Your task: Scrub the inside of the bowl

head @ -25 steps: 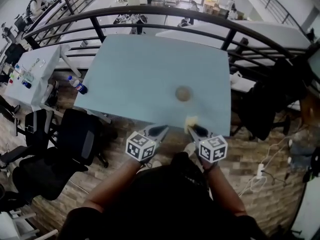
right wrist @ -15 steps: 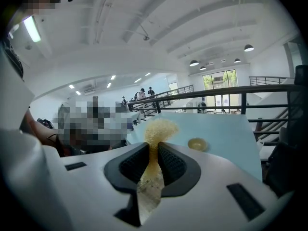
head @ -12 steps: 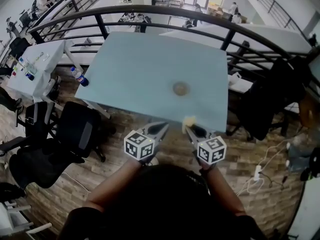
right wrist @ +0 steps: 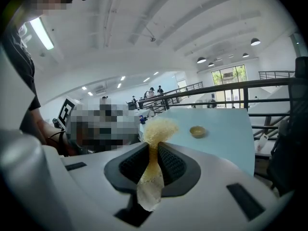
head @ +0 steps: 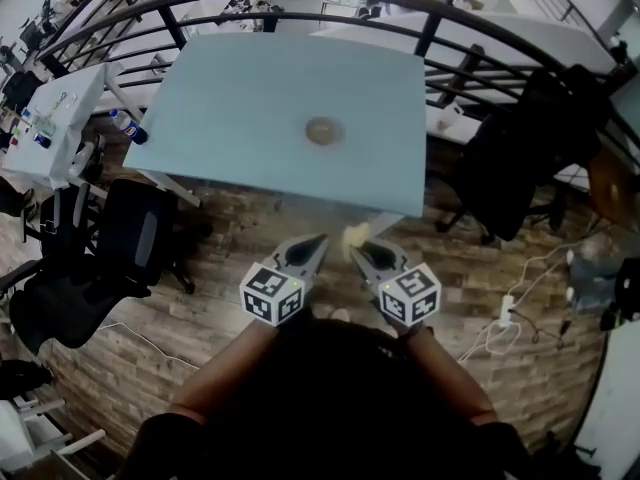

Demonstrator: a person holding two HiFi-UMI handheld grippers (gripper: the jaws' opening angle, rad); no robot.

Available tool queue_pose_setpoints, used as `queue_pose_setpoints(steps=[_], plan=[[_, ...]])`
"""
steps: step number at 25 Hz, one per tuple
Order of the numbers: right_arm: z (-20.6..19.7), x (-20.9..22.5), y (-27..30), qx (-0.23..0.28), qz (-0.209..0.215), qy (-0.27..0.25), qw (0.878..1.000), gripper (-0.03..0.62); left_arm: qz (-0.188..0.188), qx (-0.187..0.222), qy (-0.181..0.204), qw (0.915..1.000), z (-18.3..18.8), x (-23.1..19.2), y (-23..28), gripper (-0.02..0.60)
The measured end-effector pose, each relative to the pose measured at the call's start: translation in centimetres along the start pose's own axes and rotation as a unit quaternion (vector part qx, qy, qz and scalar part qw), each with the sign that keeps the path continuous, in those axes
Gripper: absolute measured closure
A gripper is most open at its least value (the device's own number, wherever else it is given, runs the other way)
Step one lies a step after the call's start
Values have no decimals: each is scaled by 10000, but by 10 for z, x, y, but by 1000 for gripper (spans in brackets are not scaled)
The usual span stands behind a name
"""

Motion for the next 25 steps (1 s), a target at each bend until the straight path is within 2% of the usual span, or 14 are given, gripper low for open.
queue_pose_setpoints(steps=[11,18,25], plan=[[-33,-18,-65,5,113,-18,9999,531,158,-43,34,9999,-49,64,-12,584],[-39,-28,-64,8,234,-14,9997,531,219,-127,-2,9997,-62,66,-19,584],[-35,-32,-49,-9,283,56,9996,531,112,-128,149,9997,-51,66,-16,584]])
Point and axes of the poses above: the fingertips, and each gripper's own axes: y forward along the fingers, x to its right, z out of its top, the point moved 3 cm from there along -y, backward along the fingers, and after that the axes turned 10 degrees about -y, right-handed, at the moved point
